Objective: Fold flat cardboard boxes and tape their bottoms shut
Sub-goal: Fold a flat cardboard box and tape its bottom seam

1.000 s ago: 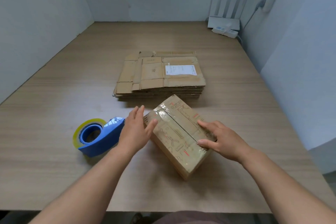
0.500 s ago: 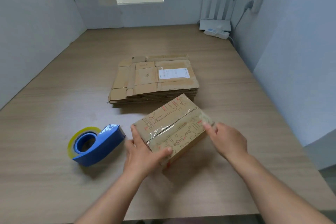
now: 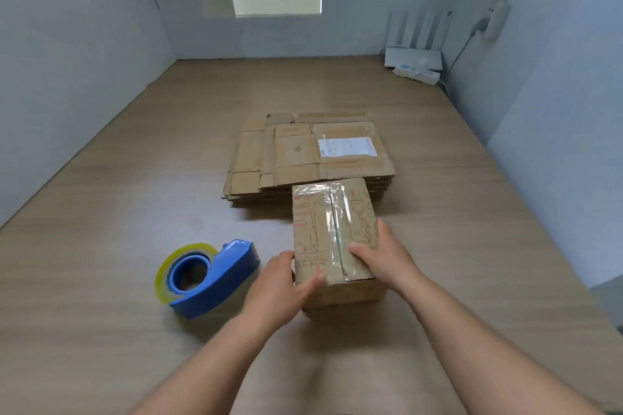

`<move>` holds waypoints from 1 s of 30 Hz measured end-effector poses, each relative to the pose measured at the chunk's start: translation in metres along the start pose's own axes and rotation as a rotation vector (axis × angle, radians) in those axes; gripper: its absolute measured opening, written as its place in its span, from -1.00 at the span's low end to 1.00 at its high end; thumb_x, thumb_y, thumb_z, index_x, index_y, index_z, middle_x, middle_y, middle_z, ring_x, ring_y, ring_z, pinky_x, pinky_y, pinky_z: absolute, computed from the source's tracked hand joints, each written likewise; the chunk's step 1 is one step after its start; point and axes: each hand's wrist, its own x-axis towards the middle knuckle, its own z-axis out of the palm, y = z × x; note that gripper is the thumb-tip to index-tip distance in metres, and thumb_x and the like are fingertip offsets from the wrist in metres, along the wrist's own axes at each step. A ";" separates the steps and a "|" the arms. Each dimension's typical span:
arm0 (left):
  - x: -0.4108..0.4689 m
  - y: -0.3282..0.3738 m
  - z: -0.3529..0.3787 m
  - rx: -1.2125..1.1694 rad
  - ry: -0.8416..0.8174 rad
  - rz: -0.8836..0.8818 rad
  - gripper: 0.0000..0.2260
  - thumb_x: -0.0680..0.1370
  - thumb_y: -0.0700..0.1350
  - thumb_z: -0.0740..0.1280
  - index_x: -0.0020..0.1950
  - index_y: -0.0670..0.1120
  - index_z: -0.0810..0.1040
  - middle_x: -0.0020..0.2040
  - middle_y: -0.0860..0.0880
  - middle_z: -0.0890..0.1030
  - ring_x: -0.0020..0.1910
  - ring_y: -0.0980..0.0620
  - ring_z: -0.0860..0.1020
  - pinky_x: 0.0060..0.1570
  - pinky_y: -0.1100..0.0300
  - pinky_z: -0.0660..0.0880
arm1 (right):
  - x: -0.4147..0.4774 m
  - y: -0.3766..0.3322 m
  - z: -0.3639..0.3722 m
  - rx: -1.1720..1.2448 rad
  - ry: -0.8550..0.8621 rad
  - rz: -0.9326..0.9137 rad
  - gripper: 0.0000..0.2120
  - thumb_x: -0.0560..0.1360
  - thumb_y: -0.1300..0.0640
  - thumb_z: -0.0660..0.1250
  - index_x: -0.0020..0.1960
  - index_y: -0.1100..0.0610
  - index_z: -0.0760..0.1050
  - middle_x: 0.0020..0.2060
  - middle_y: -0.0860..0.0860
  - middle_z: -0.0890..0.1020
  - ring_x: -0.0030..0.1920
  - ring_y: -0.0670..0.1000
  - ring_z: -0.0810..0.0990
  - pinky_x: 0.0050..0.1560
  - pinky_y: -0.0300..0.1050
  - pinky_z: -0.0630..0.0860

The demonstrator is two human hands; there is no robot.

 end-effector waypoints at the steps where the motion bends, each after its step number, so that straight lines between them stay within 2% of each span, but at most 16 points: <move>1: 0.000 -0.004 -0.005 0.017 0.007 0.013 -0.43 0.47 0.30 0.29 0.40 0.08 0.34 0.21 0.09 0.52 0.05 0.16 0.51 -0.01 0.19 0.55 | 0.002 -0.001 -0.001 0.011 -0.019 0.004 -0.38 0.46 -0.04 0.38 0.43 0.03 0.21 0.26 -0.07 0.52 0.16 -0.02 0.53 0.20 -0.09 0.45; 4: -0.001 -0.025 -0.025 0.070 0.212 0.014 -0.45 0.49 0.25 0.31 0.39 0.01 0.36 0.20 0.05 0.49 0.14 0.11 0.47 0.13 0.13 0.51 | 0.006 0.000 -0.004 0.068 -0.092 0.022 -0.19 0.48 -0.01 0.40 0.55 0.06 0.00 0.30 -0.09 0.44 0.15 -0.10 0.45 0.17 -0.25 0.32; 6: -0.002 -0.044 -0.038 0.163 0.418 0.005 -0.44 0.46 0.21 0.37 0.33 -0.07 0.39 0.18 -0.02 0.48 0.17 0.01 0.45 0.17 0.08 0.44 | 0.008 0.000 -0.006 0.067 -0.110 0.024 -0.17 0.48 0.02 0.40 0.56 0.08 -0.04 0.35 -0.04 0.42 0.15 -0.12 0.41 0.18 -0.27 0.28; 8: 0.001 -0.061 -0.049 0.310 0.476 -0.069 -0.38 0.42 0.23 0.40 0.31 -0.14 0.39 0.19 -0.11 0.47 0.20 -0.10 0.43 0.18 0.04 0.38 | 0.010 0.001 -0.006 0.064 -0.112 0.034 -0.15 0.49 0.02 0.40 0.56 0.08 -0.07 0.40 -0.02 0.38 0.22 -0.09 0.41 0.24 -0.25 0.27; 10: 0.007 -0.073 -0.056 0.452 0.367 -0.197 -0.34 0.38 0.32 0.38 0.23 -0.15 0.41 0.16 -0.12 0.51 0.16 -0.12 0.46 0.14 0.05 0.39 | 0.011 0.001 -0.005 0.053 -0.107 0.034 -0.15 0.49 0.02 0.40 0.56 0.08 -0.08 0.42 -0.01 0.36 0.29 -0.06 0.40 0.29 -0.21 0.26; 14: 0.019 -0.087 -0.058 0.501 0.115 -0.364 -0.41 0.40 0.34 0.33 0.12 -0.11 0.37 0.03 -0.05 0.59 -0.01 -0.06 0.57 -0.07 0.12 0.44 | 0.013 0.001 -0.006 0.014 -0.078 0.031 -0.16 0.47 0.00 0.41 0.56 0.09 -0.02 0.41 -0.01 0.38 0.31 -0.03 0.41 0.29 -0.20 0.28; 17: 0.026 -0.091 -0.059 0.510 0.073 -0.378 -0.50 0.43 0.30 0.34 0.11 -0.08 0.42 -0.09 0.00 0.57 -0.13 -0.01 0.54 -0.22 0.17 0.40 | 0.012 -0.002 -0.005 -0.087 -0.023 0.003 -0.23 0.45 -0.04 0.43 0.52 0.11 0.13 0.36 -0.01 0.44 0.21 -0.06 0.45 0.16 -0.23 0.32; 19: 0.030 -0.093 -0.065 0.470 0.072 -0.375 -0.54 0.42 0.27 0.37 0.08 -0.07 0.47 -0.13 0.02 0.54 -0.17 0.00 0.51 -0.25 0.18 0.40 | 0.011 -0.006 -0.006 -0.183 0.010 0.011 -0.21 0.43 -0.09 0.42 0.52 0.11 0.13 0.39 0.03 0.40 0.30 0.01 0.41 0.24 -0.14 0.33; 21: 0.032 -0.095 -0.075 0.393 0.074 -0.333 -0.59 0.42 0.25 0.38 0.02 -0.06 0.50 -0.17 0.03 0.55 -0.18 0.01 0.53 -0.29 0.17 0.39 | 0.007 -0.010 -0.008 -0.334 0.065 -0.006 -0.18 0.44 -0.15 0.39 0.54 0.10 0.09 0.43 0.05 0.31 0.41 0.06 0.30 0.36 -0.04 0.27; 23: 0.031 -0.094 -0.088 0.177 0.060 -0.245 -0.69 0.42 0.20 0.41 -0.02 0.00 0.53 -0.14 0.03 0.57 -0.17 0.02 0.55 -0.27 0.16 0.44 | 0.000 -0.020 -0.010 -0.405 0.160 -0.110 -0.27 0.48 -0.16 0.33 0.52 0.09 0.15 0.45 0.03 0.28 0.44 0.05 0.22 0.40 -0.03 0.20; 24: 0.029 -0.092 -0.096 0.018 0.044 -0.196 -0.75 0.41 0.16 0.45 -0.05 0.05 0.54 -0.11 0.03 0.58 -0.16 0.03 0.56 -0.24 0.15 0.47 | -0.004 -0.027 -0.010 -0.371 0.196 -0.183 -0.34 0.51 -0.14 0.30 0.50 0.09 0.21 0.44 0.02 0.30 0.43 0.03 0.23 0.39 -0.05 0.20; 26: 0.020 -0.079 -0.110 -0.246 -0.004 -0.095 -0.73 0.32 0.13 0.52 -0.09 0.08 0.56 -0.16 0.04 0.63 -0.19 0.05 0.60 -0.29 0.20 0.51 | -0.014 -0.044 -0.009 -0.187 0.168 -0.296 -0.49 0.53 -0.09 0.29 0.43 0.05 0.34 0.37 -0.02 0.39 0.39 -0.01 0.30 0.37 -0.10 0.25; 28: 0.010 -0.063 -0.119 -0.331 -0.074 0.022 -0.67 0.22 0.17 0.51 -0.09 0.10 0.59 -0.21 0.06 0.66 -0.23 0.12 0.62 -0.35 0.33 0.49 | -0.026 -0.066 -0.006 0.066 -0.002 -0.315 -0.55 0.52 -0.07 0.32 0.37 -0.01 0.40 0.31 -0.08 0.44 0.34 -0.06 0.39 0.36 -0.05 0.35; 30: 0.002 -0.048 -0.122 -0.318 -0.159 0.136 -0.68 0.23 0.16 0.50 -0.06 0.15 0.60 -0.16 0.14 0.66 -0.21 0.17 0.62 -0.32 0.38 0.50 | -0.037 -0.084 -0.003 0.240 -0.197 -0.311 -0.51 0.45 -0.13 0.35 0.36 -0.10 0.38 0.26 -0.16 0.48 0.28 -0.18 0.43 0.29 -0.14 0.42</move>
